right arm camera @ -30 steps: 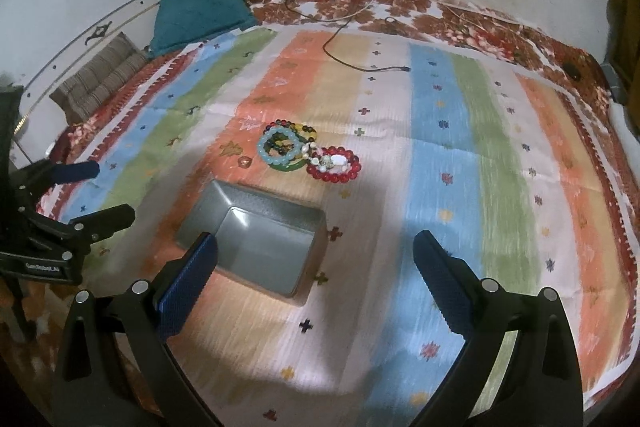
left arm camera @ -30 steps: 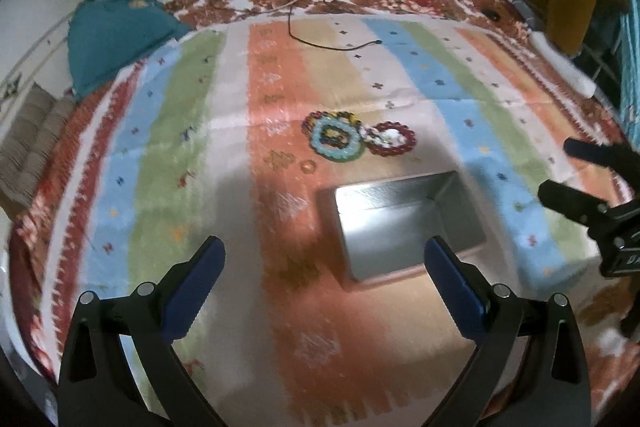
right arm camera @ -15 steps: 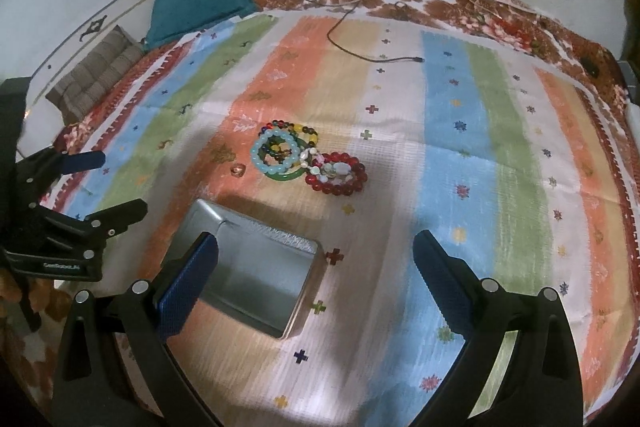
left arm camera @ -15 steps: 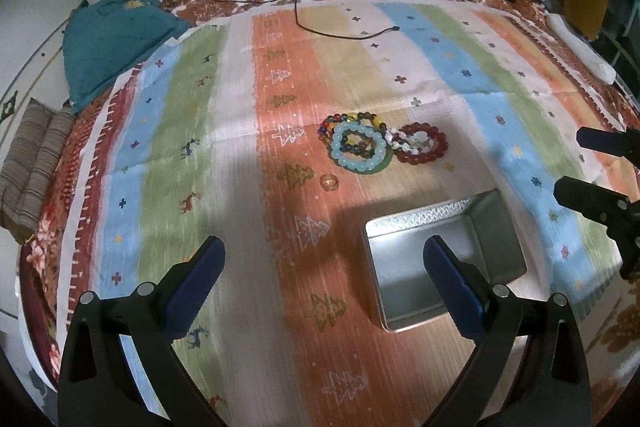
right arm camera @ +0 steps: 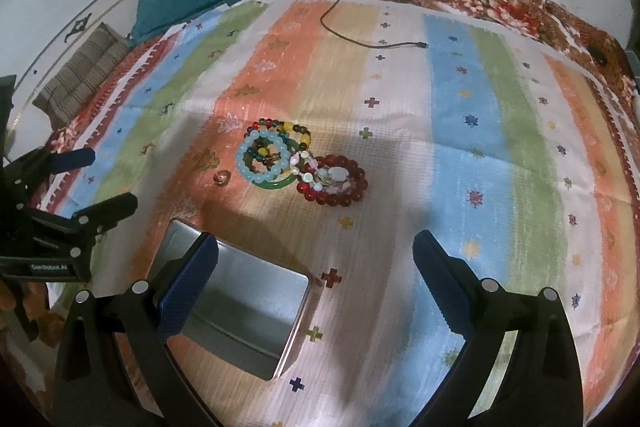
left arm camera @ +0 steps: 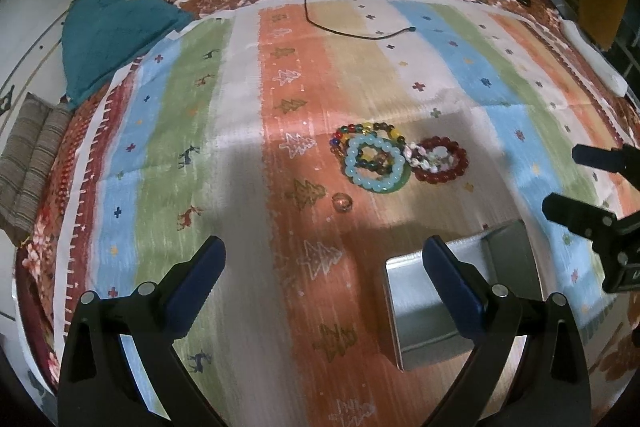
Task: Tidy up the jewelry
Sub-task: 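Move both tools toward the cluster of bead bracelets beside the silver tin, then grasp the light-blue bead bracelet with the left tool while the right tool grasps the white-and-pink bracelet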
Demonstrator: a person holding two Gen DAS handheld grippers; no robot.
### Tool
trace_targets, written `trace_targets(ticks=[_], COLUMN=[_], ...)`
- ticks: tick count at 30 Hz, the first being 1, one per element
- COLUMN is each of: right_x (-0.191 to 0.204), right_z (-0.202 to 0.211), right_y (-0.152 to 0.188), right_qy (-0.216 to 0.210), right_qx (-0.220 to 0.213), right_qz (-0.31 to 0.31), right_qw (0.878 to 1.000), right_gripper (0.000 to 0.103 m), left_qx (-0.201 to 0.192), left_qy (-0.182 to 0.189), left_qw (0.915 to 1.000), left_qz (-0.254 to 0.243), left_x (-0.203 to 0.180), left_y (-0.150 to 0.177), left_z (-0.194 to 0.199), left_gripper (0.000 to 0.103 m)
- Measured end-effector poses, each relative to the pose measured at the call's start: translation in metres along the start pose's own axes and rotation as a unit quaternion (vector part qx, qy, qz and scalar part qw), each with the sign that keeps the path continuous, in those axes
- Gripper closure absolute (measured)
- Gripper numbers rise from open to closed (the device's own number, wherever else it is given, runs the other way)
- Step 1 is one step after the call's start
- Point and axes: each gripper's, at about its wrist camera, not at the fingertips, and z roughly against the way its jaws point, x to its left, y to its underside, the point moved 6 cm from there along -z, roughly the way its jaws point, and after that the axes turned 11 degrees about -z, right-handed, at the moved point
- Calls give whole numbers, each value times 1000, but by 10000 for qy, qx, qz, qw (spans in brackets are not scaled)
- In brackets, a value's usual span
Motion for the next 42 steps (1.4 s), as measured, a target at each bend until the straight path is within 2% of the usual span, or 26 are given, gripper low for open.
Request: trace_targets(ticks=[16, 33, 36, 42], right_x=[2, 4, 5, 7], right_z=[-36, -77, -82, -95], right_y=[-16, -29, -31, -33], right_qy=[14, 81, 79, 91], right_qx=[249, 478, 512, 582], right_qz=[56, 279, 294, 374], right_qw=[9997, 9984, 9982, 9976], right_gripper=[4, 5, 10, 12], left_qx=[310, 400, 424, 491], left_qy=[203, 390, 476, 572], left_qw=[9992, 9977, 9970, 9959], left_qz=[135, 377, 430, 498], left_x=[12, 21, 21, 21], left_y=[-13, -32, -34, -39], left_z=[-37, -80, -86, -98], left_gripper=[7, 11, 13, 16])
